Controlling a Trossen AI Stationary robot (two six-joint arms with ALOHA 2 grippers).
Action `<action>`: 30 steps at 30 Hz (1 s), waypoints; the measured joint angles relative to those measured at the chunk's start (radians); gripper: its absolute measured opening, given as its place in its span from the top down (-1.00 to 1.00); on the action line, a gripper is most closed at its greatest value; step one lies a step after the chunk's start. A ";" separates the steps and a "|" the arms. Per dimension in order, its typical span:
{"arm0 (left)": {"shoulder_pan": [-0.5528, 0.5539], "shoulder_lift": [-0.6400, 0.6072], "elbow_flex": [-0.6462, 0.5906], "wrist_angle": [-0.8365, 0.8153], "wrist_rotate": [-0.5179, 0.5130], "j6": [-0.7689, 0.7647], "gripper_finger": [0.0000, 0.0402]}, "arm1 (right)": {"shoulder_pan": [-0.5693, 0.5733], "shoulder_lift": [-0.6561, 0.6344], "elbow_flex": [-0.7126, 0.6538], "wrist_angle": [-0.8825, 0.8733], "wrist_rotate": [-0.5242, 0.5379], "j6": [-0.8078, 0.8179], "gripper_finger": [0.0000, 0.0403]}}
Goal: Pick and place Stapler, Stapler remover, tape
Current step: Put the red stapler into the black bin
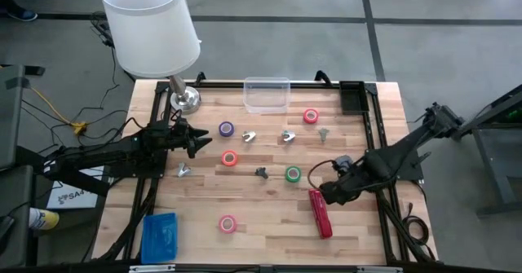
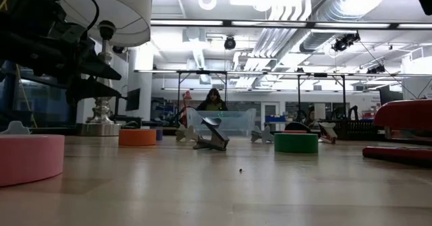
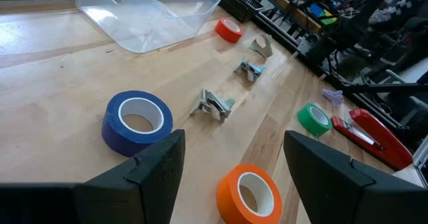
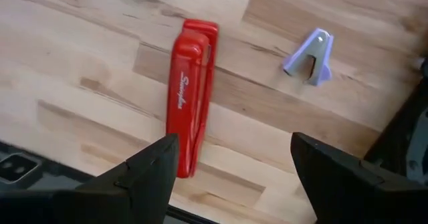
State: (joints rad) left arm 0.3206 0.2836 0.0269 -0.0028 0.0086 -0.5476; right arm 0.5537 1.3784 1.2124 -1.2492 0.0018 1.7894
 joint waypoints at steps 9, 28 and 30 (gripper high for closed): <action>0.000 0.000 0.000 0.000 0.000 0.000 -0.25 | 0.010 0.154 0.047 0.106 -0.040 -0.031 -0.39; 0.000 0.000 0.000 0.000 0.000 0.000 -0.25 | 0.011 0.321 0.048 0.168 0.019 0.045 -0.47; 0.000 0.000 0.000 0.000 0.000 0.000 -0.25 | 0.011 0.332 0.048 0.162 0.019 0.047 -0.53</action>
State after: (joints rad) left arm 0.3206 0.2840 0.0271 -0.0025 0.0086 -0.5476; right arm 0.5652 1.7108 1.2602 -1.0876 0.0208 1.8369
